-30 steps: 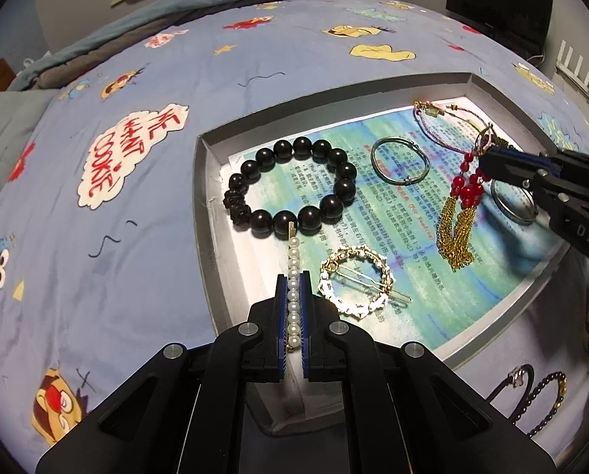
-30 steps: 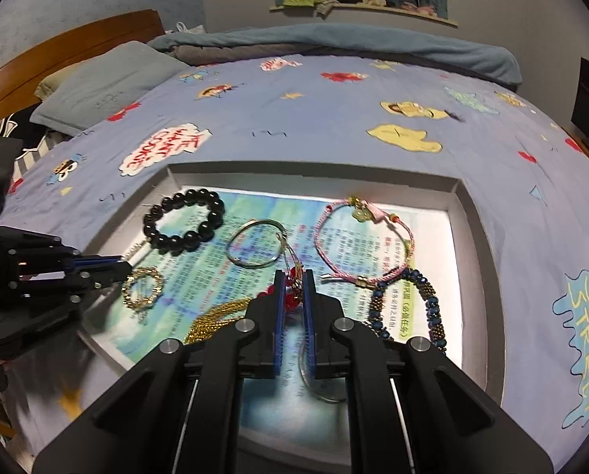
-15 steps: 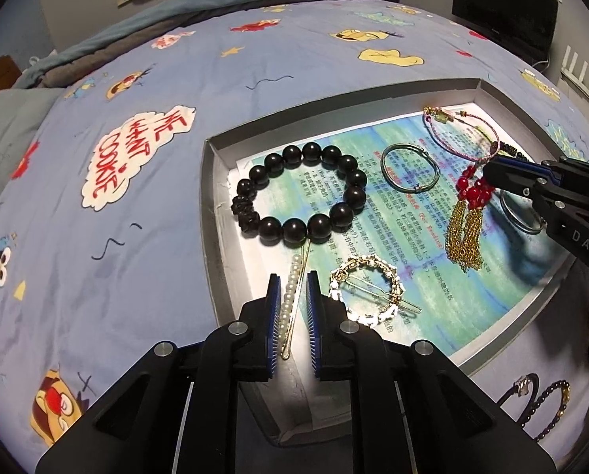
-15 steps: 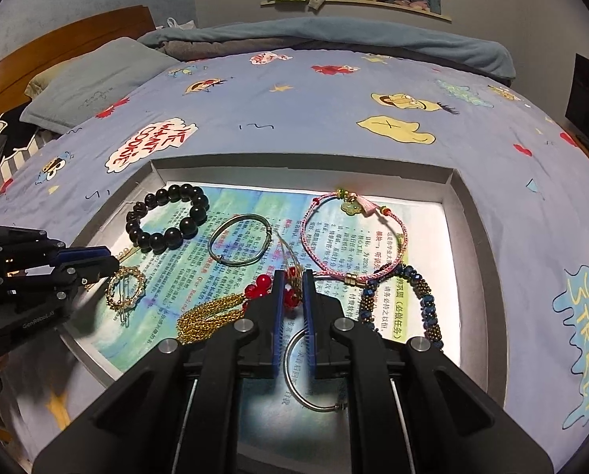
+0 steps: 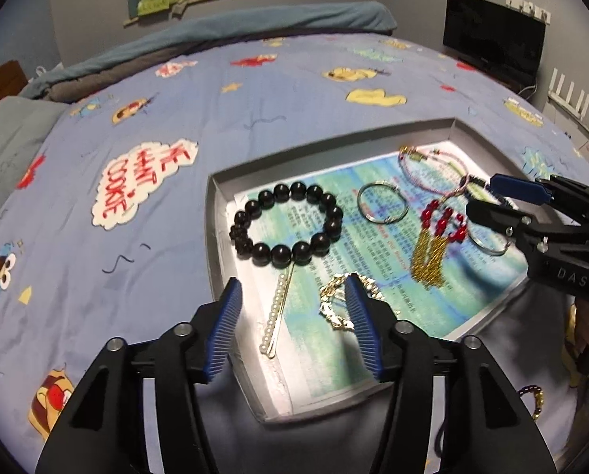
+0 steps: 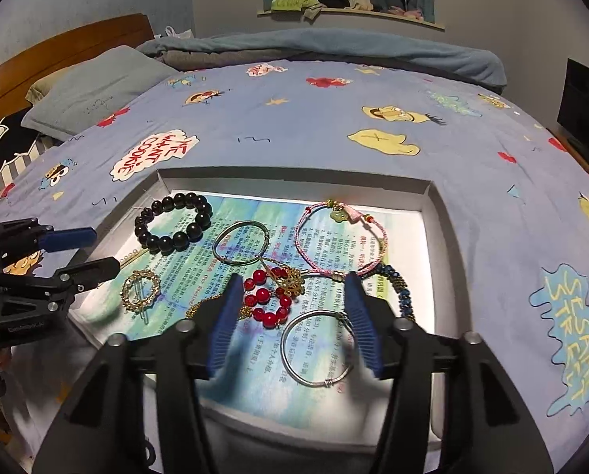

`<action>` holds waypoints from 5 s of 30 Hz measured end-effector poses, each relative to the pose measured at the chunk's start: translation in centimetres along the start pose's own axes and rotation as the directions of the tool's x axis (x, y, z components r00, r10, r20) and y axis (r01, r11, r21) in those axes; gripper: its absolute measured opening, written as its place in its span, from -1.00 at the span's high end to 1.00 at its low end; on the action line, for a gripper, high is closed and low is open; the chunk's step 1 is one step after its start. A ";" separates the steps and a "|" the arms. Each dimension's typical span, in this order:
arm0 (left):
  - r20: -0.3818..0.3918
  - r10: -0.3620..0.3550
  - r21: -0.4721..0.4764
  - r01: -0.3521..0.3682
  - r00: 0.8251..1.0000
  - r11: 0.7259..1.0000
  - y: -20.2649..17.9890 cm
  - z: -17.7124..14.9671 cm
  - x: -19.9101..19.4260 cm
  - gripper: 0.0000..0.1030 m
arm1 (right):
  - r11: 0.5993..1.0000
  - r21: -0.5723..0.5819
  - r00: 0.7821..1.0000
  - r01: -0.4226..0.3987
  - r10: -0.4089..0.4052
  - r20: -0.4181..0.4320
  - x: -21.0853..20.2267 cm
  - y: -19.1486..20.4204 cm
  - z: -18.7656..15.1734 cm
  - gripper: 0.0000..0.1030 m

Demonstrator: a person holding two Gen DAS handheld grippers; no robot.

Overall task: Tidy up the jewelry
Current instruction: 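Open both grippers to drop the tassel ornament and hairpin into the tray, then withdraw both open grippers toward the black hair tie and purple bracelet, then grasp the black hair tie with the left gripper while the right gripper grasps the dark purple bead bracelet, then carry the black hair tie and purple bead bracelet over the tray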

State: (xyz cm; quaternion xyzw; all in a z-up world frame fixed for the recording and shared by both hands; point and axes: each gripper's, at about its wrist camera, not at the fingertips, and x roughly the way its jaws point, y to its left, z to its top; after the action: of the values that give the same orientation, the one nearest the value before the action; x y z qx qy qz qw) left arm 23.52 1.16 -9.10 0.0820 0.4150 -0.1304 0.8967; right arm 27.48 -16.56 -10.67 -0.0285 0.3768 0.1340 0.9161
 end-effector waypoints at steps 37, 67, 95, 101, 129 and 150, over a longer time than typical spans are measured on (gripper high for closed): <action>0.151 0.064 -0.136 -0.043 0.986 0.990 -0.2 -4.5 -11.5 -0.85 | 0.997 0.032 0.989 0.076 -0.080 0.122 -13.2 -0.7 -3.4 -0.89; 0.011 0.001 -0.076 0.000 1.000 0.997 -4.2 -11.7 -6.3 -0.85 | 0.999 -0.045 1.000 0.001 -0.002 -0.010 -10.4 1.7 -12.0 -0.89; 0.013 -0.068 0.059 0.068 0.998 0.996 -8.2 -9.6 -3.2 0.57 | 0.985 -0.105 0.985 -0.140 0.128 -0.112 -7.4 4.8 -13.2 0.67; 0.001 -0.040 0.106 0.039 0.999 0.994 -9.2 -9.3 -2.2 0.81 | 0.986 -0.085 0.984 -0.141 0.130 -0.123 -6.6 4.5 -13.2 0.73; 0.158 -0.095 0.024 0.092 0.983 0.995 -5.4 -8.4 -9.1 0.93 | 0.995 -0.067 0.996 -0.081 0.083 0.037 -11.6 2.8 -10.2 0.87; 0.191 -0.056 -0.022 0.061 0.980 0.998 -1.4 -3.9 -8.9 0.93 | 0.995 -0.103 0.976 0.001 0.022 0.219 -14.1 1.2 -1.8 0.87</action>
State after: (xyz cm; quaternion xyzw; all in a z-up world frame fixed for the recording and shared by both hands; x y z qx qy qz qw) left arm 14.76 2.24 -4.85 0.0443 0.3315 -0.1582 0.9291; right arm 16.41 -18.87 -2.08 -0.0586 0.2660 0.1606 0.9487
